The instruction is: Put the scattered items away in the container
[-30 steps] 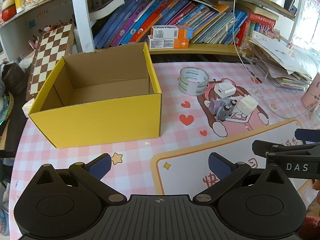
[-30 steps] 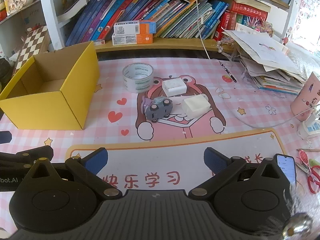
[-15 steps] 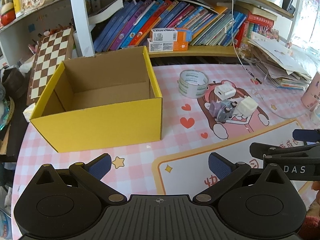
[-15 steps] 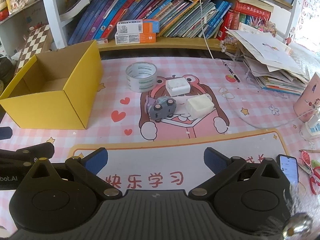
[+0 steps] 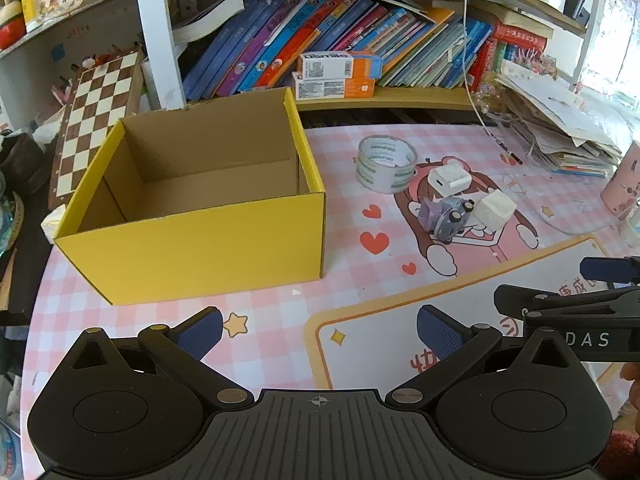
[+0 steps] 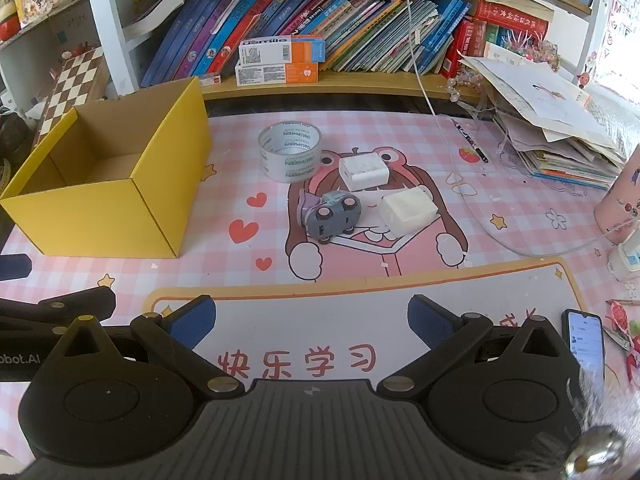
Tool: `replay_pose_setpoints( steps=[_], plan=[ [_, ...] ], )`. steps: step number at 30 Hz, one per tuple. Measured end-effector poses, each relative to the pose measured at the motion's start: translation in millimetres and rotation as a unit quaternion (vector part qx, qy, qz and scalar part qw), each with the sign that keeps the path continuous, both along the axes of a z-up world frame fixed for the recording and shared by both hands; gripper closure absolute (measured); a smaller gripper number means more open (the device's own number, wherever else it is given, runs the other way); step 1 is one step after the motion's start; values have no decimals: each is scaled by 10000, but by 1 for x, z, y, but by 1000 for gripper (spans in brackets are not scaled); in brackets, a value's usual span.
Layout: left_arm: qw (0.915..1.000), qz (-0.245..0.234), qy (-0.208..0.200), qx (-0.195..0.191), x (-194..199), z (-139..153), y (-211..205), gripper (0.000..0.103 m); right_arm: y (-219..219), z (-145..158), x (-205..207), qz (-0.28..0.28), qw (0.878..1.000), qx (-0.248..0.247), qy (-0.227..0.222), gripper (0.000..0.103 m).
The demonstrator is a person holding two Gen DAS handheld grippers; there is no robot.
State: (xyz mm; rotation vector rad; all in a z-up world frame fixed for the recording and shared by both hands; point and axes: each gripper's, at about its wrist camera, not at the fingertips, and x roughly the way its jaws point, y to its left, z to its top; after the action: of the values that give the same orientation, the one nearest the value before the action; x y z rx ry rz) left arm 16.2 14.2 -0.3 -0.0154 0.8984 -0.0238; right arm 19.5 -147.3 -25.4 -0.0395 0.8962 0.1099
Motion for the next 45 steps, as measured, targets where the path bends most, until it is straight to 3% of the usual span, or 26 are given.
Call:
replay_pose_setpoints(
  steps=[9, 22, 30, 45],
  plan=[
    [9992, 289, -270, -88, 7, 4, 18, 0, -13, 1, 13, -193, 9997, 20, -121, 0],
    [9989, 385, -266, -9, 9, -4, 10, 0, -23, -13, 22, -39, 9999, 64, 67, 0],
    [9922, 806, -915, 271, 5, 2, -5, 0, -40, -16, 28, 46, 9998, 17, -212, 0],
    [9936, 738, -830, 195, 14, -8, -28, 0, -79, -34, 52, 239, 9993, 80, -271, 0]
  ],
)
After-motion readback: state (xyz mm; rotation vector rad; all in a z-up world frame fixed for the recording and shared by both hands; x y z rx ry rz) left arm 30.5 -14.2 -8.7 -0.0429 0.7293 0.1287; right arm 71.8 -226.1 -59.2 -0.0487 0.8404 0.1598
